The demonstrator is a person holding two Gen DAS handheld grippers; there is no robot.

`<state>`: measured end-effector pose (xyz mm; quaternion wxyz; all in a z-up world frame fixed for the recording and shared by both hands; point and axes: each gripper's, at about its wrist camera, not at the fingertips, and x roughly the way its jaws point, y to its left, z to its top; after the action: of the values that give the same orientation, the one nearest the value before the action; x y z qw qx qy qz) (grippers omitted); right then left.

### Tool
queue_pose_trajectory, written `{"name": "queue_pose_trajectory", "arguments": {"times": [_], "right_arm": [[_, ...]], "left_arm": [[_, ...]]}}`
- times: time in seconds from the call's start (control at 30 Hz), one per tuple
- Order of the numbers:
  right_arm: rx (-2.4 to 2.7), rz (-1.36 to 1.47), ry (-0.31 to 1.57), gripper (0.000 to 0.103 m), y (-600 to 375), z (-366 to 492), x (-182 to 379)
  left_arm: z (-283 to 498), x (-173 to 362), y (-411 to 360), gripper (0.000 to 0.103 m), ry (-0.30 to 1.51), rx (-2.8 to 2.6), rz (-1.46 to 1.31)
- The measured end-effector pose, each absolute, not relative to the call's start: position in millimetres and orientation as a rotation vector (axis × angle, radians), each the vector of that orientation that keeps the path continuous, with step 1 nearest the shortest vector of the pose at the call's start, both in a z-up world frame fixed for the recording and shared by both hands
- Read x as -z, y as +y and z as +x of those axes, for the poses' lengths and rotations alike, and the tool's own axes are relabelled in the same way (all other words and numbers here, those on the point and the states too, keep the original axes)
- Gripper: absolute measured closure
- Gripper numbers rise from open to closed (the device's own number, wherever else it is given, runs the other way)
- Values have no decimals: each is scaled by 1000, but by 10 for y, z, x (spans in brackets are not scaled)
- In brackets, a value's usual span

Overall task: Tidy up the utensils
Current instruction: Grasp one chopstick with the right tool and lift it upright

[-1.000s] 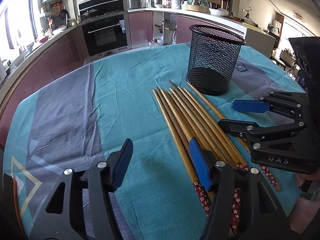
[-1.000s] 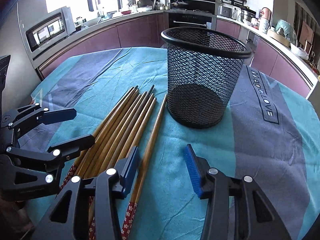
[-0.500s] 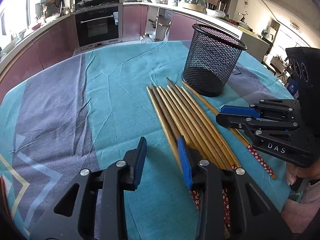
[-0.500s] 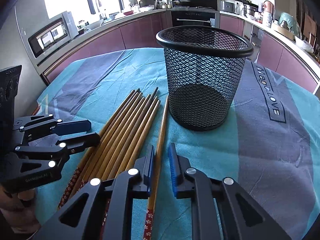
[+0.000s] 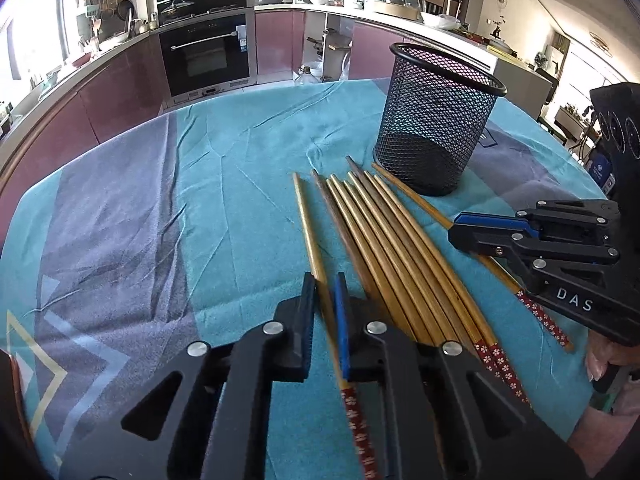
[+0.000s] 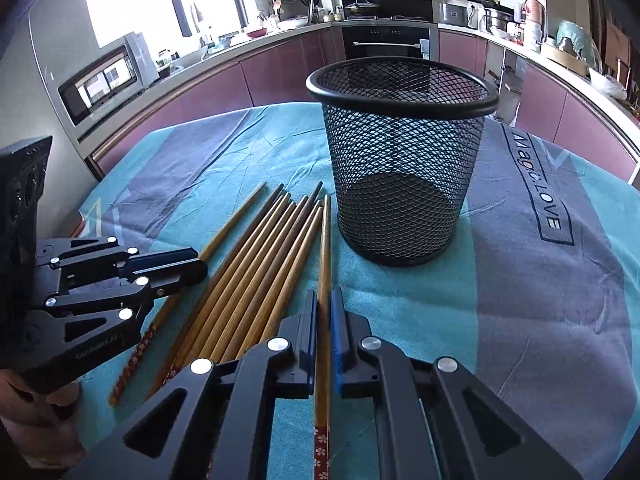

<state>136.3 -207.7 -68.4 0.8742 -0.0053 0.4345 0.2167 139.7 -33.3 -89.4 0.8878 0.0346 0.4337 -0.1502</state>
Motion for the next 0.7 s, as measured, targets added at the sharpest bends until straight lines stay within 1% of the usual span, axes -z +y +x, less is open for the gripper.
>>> {"name": "queue_pose_trajectory", "arguments": {"times": [0.13,0.27,0.7], "right_arm": [[-471,3,883,98,-2121,1306,607],[-528,31,836,98,-2186,1222,469],[-598,108,608,97,-2463,1087,-227]], "left_arm": [[1367,837,-264,95,892,305,27],[1304,662,-173,95,853,329,-11],[1135,-330,-25,95,633,509,-142]]}}
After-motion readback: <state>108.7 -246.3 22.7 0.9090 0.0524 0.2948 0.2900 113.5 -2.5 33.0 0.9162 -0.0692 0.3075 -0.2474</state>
